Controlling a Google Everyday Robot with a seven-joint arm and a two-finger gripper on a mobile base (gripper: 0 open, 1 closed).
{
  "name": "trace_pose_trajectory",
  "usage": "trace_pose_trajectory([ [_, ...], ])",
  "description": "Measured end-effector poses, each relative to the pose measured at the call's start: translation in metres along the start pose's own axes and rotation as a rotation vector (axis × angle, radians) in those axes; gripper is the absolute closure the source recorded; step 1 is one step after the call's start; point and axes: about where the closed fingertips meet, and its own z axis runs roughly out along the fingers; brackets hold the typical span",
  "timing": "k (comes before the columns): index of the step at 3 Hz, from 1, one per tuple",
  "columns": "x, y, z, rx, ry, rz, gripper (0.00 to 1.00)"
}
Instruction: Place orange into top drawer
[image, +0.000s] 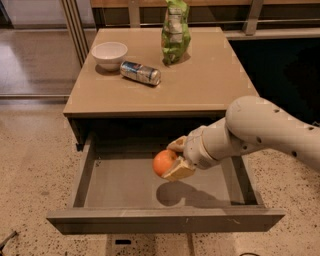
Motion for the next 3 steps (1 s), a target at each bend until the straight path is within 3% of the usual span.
trace_pose_trajectory([
  [2, 0.060, 0.003, 0.043, -0.036, 0.007, -0.001, 1.00],
  [3, 0.074, -0.004, 0.054, -0.053, 0.021, -0.008, 1.00],
])
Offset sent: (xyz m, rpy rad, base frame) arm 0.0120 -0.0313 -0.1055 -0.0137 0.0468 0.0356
